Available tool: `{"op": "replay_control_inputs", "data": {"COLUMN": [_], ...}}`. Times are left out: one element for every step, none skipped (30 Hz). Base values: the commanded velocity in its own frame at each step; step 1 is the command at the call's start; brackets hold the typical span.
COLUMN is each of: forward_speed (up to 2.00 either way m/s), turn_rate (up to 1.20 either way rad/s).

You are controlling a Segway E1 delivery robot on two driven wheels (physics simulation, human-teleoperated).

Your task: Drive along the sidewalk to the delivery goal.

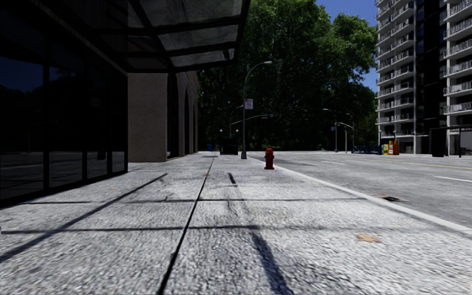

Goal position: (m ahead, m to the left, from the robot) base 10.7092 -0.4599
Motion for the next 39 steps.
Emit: {"op": "replay_control_inputs", "data": {"forward_speed": [2.00,2.00,2.00,2.00,2.00,2.00,2.00,2.00,2.00,2.00,2.00,2.00,2.00,2.00,2.00,2.00,2.00,2.00,2.00,2.00,2.00,2.00,2.00,2.00,2.00,2.00,2.00,2.00,2.00,2.00,2.00,2.00,2.00,2.00,2.00,2.00,2.00,2.00,2.00], "turn_rate": [0.00,0.00,0.00,0.00,0.00,0.00,0.00,0.00,0.00,0.00,0.00,0.00,0.00,0.00,0.00,0.00,0.00,0.00,0.00,0.00,0.00,0.00,0.00,0.00,0.00,0.00,0.00,0.00,0.00,0.00,0.00,0.00,0.00,0.00,0.00,0.00,0.00,0.00,0.00]}}
